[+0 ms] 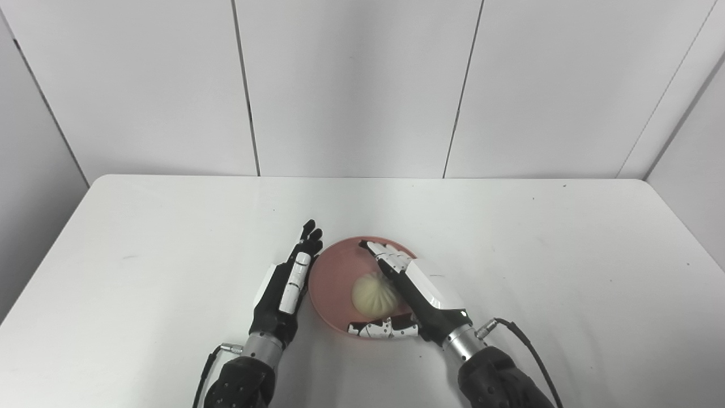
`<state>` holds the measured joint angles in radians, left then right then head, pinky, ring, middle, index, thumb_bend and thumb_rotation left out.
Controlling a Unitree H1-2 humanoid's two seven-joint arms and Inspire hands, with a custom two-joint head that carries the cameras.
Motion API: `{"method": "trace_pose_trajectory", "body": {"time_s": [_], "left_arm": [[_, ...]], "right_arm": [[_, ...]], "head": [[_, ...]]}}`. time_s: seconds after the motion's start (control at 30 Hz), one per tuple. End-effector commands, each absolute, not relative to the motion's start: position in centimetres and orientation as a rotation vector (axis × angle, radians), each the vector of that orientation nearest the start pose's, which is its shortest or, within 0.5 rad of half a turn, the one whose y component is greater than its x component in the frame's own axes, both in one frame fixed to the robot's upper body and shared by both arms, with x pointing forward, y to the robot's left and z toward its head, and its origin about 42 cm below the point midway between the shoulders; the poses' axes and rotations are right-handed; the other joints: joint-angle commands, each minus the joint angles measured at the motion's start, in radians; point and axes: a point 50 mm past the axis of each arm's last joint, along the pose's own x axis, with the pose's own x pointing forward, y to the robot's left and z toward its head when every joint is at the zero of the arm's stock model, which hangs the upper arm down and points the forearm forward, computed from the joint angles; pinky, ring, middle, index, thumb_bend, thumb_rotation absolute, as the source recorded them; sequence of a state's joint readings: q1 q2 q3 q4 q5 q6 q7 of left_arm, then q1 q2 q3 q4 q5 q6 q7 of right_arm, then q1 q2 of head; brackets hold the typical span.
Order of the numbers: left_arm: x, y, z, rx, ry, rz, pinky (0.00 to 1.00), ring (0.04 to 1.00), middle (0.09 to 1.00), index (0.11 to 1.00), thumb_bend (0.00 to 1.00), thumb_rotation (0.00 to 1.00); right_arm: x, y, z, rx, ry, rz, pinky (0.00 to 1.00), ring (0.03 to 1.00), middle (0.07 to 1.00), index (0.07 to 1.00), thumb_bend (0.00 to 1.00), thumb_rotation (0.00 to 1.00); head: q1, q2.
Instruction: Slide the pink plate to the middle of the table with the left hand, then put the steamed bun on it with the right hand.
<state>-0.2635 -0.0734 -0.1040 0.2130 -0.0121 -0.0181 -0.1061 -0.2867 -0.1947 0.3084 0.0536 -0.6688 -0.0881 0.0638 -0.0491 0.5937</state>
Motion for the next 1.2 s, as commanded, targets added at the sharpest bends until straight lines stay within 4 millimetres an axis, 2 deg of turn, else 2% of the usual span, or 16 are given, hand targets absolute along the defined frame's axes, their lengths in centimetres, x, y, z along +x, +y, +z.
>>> {"method": "trace_pose_trajectory", "body": {"time_s": [0.0,0.13,0.27,0.3,0.43,0.47,0.5,0.63,0.7,0.97,1.17], "left_arm": [[35.8,12.9,11.6,-0.023,-0.045,-0.278,1.0,1.0,1.0,0.981,0.66,1.0],[36.0,13.1,11.5,-0.034,-0.072,-0.254,1.0,1.0,0.997,0.983,0.66,1.0],[36.0,13.3,11.2,-0.048,-0.119,-0.215,1.0,1.0,0.996,0.994,0.65,1.0],[36.0,13.3,11.2,-0.047,-0.126,-0.208,1.0,1.0,0.999,0.998,0.65,1.0],[36.1,13.4,11.0,-0.04,-0.14,-0.194,1.0,1.0,1.0,1.0,0.68,1.0],[36.1,13.3,11.0,-0.042,-0.143,-0.191,1.0,1.0,1.0,1.0,0.68,1.0],[36.0,13.3,11.0,-0.042,-0.149,-0.189,1.0,1.0,1.0,1.0,0.67,1.0],[36.1,13.3,10.9,-0.025,-0.159,-0.169,1.0,1.0,1.0,1.0,0.64,1.0],[36.1,13.2,10.9,-0.021,-0.159,-0.156,1.0,1.0,1.0,1.0,0.62,1.0],[36.0,13.1,10.8,-0.003,-0.171,-0.13,1.0,1.0,1.0,1.0,0.63,1.0],[35.7,12.9,10.8,-0.02,-0.178,-0.131,1.0,1.0,1.0,1.0,0.62,1.0]], "right_arm": [[36.1,-16.2,17.8,-0.882,-0.44,0.304,1.0,1.0,0.998,0.97,0.66,0.52],[36.1,-16.5,17.8,-0.854,-0.471,0.256,1.0,1.0,1.0,0.982,0.67,0.54],[36.0,-17.1,17.5,-0.776,-0.503,0.192,1.0,1.0,1.0,0.999,0.66,0.6],[35.9,-17.2,17.4,-0.756,-0.507,0.179,1.0,1.0,1.0,1.0,0.65,0.65],[35.6,-18.2,16.6,-0.604,-0.511,0.12,0.97,1.0,1.0,1.0,0.62,0.7],[35.5,-18.5,16.5,-0.598,-0.519,0.101,0.97,1.0,1.0,1.0,0.62,0.74],[35.5,-18.9,16.3,-0.584,-0.525,0.084,0.98,1.0,1.0,1.0,0.62,0.8],[35.2,-20.1,15.8,-0.481,-0.494,0.037,1.0,1.0,1.0,1.0,0.59,0.83],[35.1,-20.4,15.9,-0.441,-0.466,0.02,1.0,1.0,1.0,1.0,0.56,0.89],[34.8,-22.0,15.8,-0.24,-0.319,0.021,1.0,1.0,1.0,1.0,0.55,0.94],[34.8,-22.2,15.4,-0.134,-0.293,0.034,1.0,1.0,1.0,1.0,0.57,0.91]], "head": [[0.002,-0.001],[0.01,-0.003],[0.015,-0.003],[0.015,-0.003],[0.026,0.0],[0.027,0.0],[0.031,0.0],[0.046,-0.002],[0.053,-0.002],[0.073,-0.003],[0.084,0.0]]}}
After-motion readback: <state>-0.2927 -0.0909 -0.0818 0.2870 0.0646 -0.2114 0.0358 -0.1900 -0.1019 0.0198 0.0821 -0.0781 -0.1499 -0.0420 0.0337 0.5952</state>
